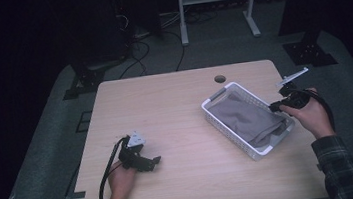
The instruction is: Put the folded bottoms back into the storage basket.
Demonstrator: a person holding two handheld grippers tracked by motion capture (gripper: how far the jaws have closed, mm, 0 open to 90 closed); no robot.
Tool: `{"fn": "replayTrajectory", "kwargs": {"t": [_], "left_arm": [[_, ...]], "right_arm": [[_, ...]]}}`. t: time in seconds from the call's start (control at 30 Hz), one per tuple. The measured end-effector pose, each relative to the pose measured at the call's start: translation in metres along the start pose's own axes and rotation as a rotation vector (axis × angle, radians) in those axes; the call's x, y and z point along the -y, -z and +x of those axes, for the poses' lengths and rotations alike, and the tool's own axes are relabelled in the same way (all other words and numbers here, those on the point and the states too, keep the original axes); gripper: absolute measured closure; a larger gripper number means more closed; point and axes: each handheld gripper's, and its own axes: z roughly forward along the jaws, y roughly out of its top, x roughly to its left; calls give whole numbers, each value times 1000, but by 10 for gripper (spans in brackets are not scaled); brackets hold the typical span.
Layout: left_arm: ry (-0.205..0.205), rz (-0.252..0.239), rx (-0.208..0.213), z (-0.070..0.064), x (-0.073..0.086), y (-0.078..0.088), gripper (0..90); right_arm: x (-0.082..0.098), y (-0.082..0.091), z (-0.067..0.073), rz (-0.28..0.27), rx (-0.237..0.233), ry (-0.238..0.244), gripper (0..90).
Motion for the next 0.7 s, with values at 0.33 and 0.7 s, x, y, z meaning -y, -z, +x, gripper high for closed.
{"fn": "replayTrajectory", "kwargs": {"t": [0.33, 0.7], "left_arm": [[0, 0, 0, 0, 0, 0, 0], [-1, 3, 1, 0, 0, 0, 0]], "right_arm": [[0, -4, 18, -14, -74, 16, 754], [0, -4, 54, -20, -179, 83, 751]]}}
